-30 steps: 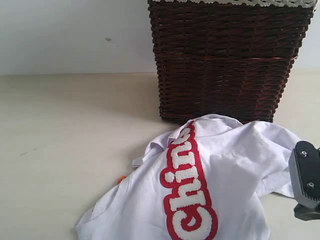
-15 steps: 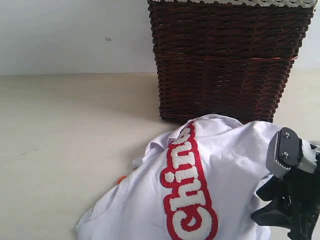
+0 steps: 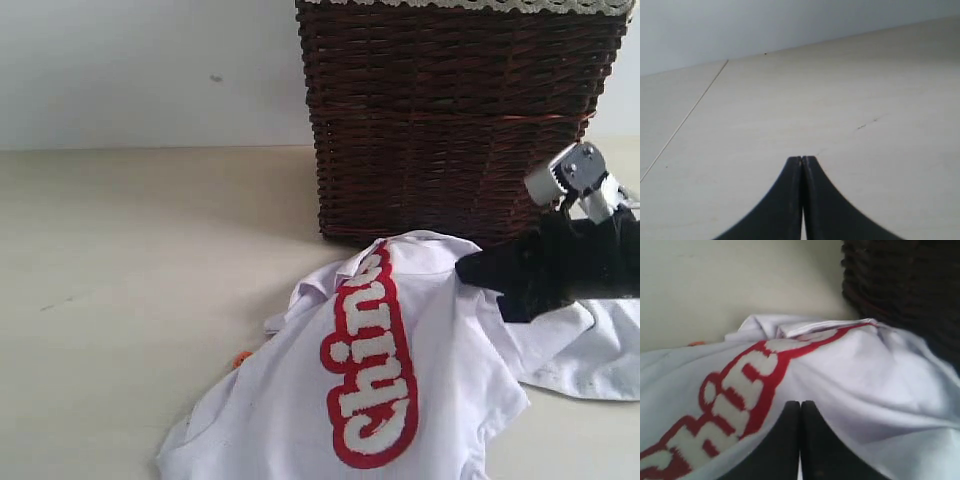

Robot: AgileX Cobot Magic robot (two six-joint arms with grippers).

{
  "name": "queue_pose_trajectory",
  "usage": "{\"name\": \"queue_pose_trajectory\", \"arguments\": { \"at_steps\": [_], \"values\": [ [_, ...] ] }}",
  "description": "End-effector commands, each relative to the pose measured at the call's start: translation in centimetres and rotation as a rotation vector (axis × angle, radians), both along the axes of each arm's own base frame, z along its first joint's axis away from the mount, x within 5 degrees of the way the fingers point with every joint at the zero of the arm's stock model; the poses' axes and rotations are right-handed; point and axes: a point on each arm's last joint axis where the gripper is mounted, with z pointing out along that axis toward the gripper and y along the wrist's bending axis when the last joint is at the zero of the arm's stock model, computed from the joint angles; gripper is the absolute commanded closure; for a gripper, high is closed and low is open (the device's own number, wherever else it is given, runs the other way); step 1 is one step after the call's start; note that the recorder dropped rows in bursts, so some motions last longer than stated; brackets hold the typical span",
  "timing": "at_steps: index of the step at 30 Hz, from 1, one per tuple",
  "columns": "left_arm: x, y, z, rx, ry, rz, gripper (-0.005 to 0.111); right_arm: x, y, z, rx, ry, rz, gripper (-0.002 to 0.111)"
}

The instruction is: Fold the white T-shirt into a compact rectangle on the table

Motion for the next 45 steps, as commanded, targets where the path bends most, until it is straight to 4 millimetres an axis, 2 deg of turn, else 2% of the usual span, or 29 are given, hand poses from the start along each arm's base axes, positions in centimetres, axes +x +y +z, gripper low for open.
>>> {"name": "queue_pose_trajectory", "arguments": {
  "at_steps": [1,3,6,11,13,16,19,22,24,27,29,32,35,40,45],
  "values": [
    [0.0,0.0,0.2,-0.01,-0.018,-0.002,0.107,0.9,-0.4,0.4,-0.01,0.019,-0.062,0.108],
    [0.0,0.0,0.2,-0.01,-0.018,-0.002,0.107,0.4,-0.2,0.5,-0.03,0.01,0.01,0.107],
    [0.0,0.0,0.2,-0.01,-0.018,-0.002,0.107,-0.9,-0.1,0.8,-0.116,-0.002,0.177,0.097],
    [0.0,0.0,0.2,-0.01,-0.018,-0.002,0.107,-4.2,-1.0,2.4,-0.332,0.053,0.388,0.083],
    [0.0,0.0,0.2,-0.01,-0.018,-0.002,0.107,-6.0,-1.2,2.8,-0.377,0.092,0.555,0.079],
    [0.0,0.0,0.2,-0.01,-0.018,-0.002,0.107,-7.9,-1.1,2.7,-0.33,0.19,0.704,0.069],
    [0.0,0.0,0.2,-0.01,-0.018,-0.002,0.107,-8.0,-0.6,2.0,-0.273,0.147,0.657,0.063],
    [0.0,0.0,0.2,-0.01,-0.018,-0.002,0.107,-6.4,-0.2,1.3,-0.223,0.084,0.455,0.069],
    [0.0,0.0,0.2,-0.01,-0.018,-0.002,0.107,-5.7,0.0,0.9,-0.176,0.097,0.384,0.081],
    [0.0,0.0,0.2,-0.01,-0.018,-0.002,0.107,-5.7,1.0,0.4,-0.136,0.134,0.411,0.096],
    [0.0,0.0,0.2,-0.01,-0.018,-0.002,0.107,-6.0,2.2,-0.4,-0.15,0.161,0.477,0.1],
    [0.0,0.0,0.2,-0.01,-0.018,-0.002,0.107,-6.1,4.2,-1.7,-0.181,0.201,0.544,0.1],
    [0.0,0.0,0.2,-0.01,-0.018,-0.002,0.107,-5.1,5.8,-3.1,-0.247,0.264,0.473,0.1],
    [0.0,0.0,0.2,-0.01,-0.018,-0.002,0.107,-3.5,7.6,-5.2,-0.426,0.264,0.389,0.1],
    [0.0,0.0,0.2,-0.01,-0.018,-0.002,0.107,-4.0,10.0,-7.4,-0.53,0.336,0.488,0.1]
  ]
}}
